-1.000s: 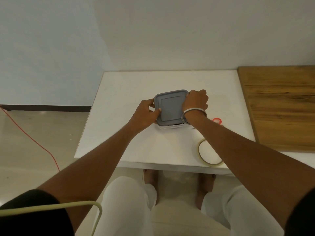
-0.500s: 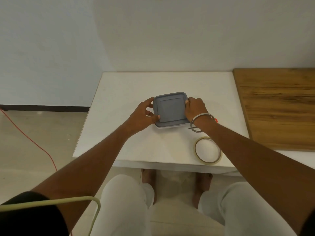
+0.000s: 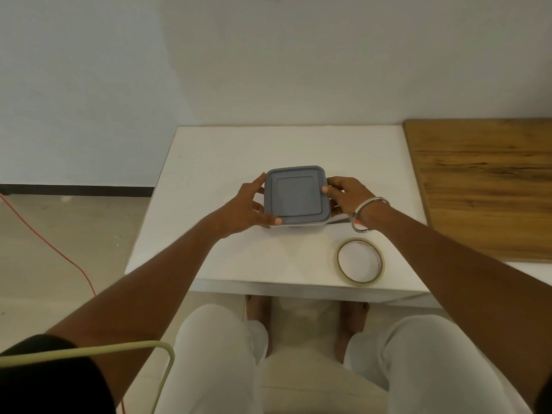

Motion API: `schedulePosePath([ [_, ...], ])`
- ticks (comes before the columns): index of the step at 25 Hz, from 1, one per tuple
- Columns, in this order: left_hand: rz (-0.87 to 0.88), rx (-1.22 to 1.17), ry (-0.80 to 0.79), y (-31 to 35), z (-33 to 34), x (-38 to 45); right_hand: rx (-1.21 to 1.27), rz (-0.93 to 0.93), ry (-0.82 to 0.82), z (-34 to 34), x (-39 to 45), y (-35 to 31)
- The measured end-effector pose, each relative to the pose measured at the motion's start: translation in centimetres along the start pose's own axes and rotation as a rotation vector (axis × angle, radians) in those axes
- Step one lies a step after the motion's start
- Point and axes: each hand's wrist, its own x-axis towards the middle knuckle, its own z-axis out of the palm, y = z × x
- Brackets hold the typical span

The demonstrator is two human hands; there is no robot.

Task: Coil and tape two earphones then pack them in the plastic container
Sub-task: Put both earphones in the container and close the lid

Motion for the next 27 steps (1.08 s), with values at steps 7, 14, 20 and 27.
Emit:
schedulePosePath([
  [7, -0.023, 0.051, -0.009, 0.4, -0.3, -0.2, 0.270, 0.078, -0.275, -1.1, -1.0, 0.9],
  [14, -0.053, 0.094, -0.021, 0.2, -0.4, -0.5, 0.380, 0.107, -0.443, -1.6, -0.9, 1.0],
  [20, -0.066, 0.075, 0.004, 0.1, -0.4, -0.4, 0.334, 0.208, -0.324, -1.6, -0.8, 0.2],
  [27, -0.064, 0.059, 0.003, -0.1, -0.6, -0.2, 0.046, 0.069, -0.017, -0.4, 0.0, -0.3],
])
